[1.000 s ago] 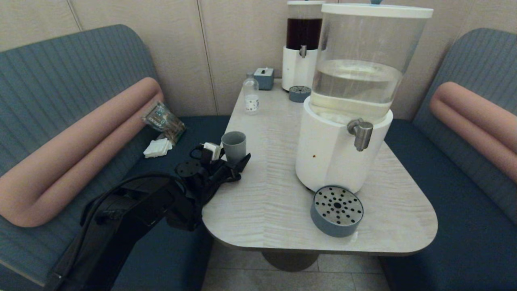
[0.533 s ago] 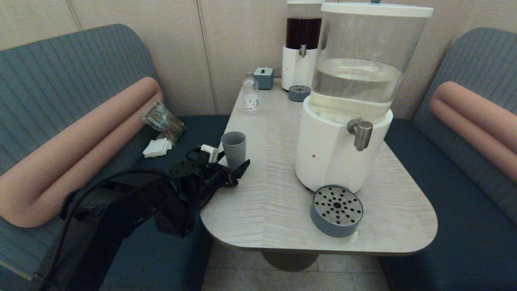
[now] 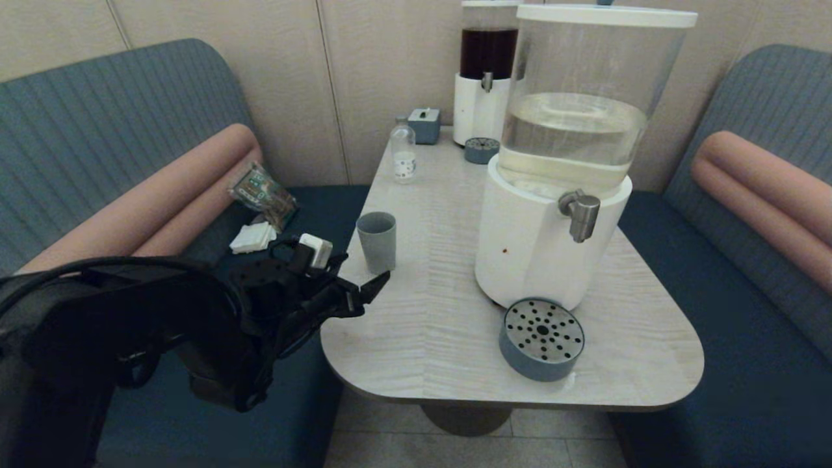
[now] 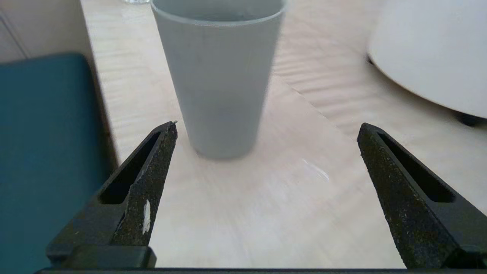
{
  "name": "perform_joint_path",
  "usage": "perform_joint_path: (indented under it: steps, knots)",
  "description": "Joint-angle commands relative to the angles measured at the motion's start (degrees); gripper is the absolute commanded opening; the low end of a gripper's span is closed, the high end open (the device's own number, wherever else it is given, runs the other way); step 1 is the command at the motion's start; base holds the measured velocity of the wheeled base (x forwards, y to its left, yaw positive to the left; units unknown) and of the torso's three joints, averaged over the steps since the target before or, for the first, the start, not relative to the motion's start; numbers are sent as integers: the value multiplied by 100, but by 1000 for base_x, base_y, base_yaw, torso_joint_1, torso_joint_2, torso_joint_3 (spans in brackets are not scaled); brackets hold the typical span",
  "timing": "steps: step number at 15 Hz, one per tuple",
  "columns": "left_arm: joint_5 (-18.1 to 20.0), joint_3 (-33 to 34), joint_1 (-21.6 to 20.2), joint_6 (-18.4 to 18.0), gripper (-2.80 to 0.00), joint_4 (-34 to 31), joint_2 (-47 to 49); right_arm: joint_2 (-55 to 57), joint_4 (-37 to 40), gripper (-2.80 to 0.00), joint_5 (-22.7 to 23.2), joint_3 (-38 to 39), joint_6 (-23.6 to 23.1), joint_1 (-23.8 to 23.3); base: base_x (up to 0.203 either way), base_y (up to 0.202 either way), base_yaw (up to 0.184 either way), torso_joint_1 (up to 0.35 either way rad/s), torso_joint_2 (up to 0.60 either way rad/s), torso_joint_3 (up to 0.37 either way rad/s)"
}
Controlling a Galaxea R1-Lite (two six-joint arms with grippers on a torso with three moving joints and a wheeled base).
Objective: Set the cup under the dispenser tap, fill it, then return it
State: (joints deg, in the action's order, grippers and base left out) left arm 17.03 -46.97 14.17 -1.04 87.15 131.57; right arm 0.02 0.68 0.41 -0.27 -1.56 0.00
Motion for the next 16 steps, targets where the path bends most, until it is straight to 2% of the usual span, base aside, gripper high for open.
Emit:
perform_joint_path:
  steps: [1,7,11,14,16]
  knots:
    - [16,747,0,-56,-280,51,-1008,6,2,-280,2,0,-2,0,0,0,0,0,0,0]
    - [-15,2342,-117,-73,-280,15,-3757,6,2,-280,2,0,-2,0,0,0,0,0,0,0]
    - [-678,3040,-588,35,-280,-362,-5906,6,2,-280,2,0,-2,0,0,0,0,0,0,0]
    - [-1037,3289,-812,143,-280,-1396,-7837,6,2,-280,2,0,-2,0,0,0,0,0,0,0]
    - [-1210,3286,-880,181,-280,-2728,-9264,6,2,-280,2,0,-2,0,0,0,0,0,0,0]
